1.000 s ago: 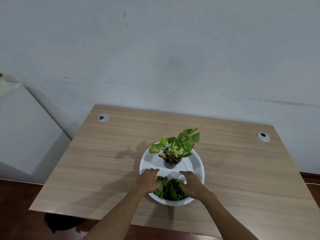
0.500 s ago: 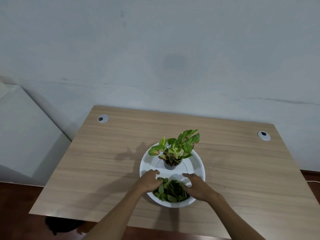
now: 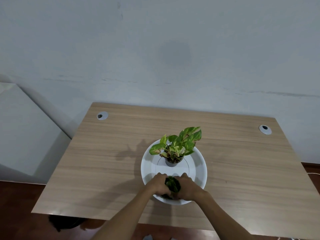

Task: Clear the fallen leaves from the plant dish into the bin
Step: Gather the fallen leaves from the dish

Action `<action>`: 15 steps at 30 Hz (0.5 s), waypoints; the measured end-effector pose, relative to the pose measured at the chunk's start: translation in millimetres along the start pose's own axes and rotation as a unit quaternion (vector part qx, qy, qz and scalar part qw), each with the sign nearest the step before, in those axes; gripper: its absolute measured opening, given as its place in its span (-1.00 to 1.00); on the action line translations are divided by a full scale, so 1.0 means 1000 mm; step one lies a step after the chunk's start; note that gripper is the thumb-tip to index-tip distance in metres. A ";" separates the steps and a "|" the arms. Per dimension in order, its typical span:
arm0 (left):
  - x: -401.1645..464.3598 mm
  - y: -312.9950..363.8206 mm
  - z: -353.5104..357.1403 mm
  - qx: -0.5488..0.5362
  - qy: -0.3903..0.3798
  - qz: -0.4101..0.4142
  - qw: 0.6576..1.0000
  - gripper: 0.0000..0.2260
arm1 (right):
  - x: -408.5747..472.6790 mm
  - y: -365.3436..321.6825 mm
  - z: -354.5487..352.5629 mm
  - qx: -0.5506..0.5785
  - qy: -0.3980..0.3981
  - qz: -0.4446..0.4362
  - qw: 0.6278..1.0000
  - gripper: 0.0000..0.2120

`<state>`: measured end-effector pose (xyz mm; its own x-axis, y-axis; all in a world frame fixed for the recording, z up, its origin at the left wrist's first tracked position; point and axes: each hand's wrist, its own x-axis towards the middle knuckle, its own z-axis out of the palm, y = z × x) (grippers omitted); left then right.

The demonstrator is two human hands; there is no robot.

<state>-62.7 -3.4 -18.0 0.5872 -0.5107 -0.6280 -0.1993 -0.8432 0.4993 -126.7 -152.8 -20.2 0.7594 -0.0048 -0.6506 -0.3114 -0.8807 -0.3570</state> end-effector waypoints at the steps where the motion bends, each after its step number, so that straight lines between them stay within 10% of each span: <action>1: 0.000 -0.001 -0.001 -0.031 -0.005 -0.001 1.000 -0.47 | -0.001 -0.001 0.000 0.011 0.002 -0.004 1.000 -0.36; 15: -0.002 -0.025 -0.037 0.095 -0.061 0.048 0.992 -0.05 | -0.010 0.022 -0.021 0.065 0.002 0.002 0.998 0.12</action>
<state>-30.1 25.0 -6.9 0.4609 -0.5966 -0.6570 -0.4012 -0.8004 0.4454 -129.1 -181.8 -7.7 0.7604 -0.0105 -0.6494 -0.3856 -0.8118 -0.4384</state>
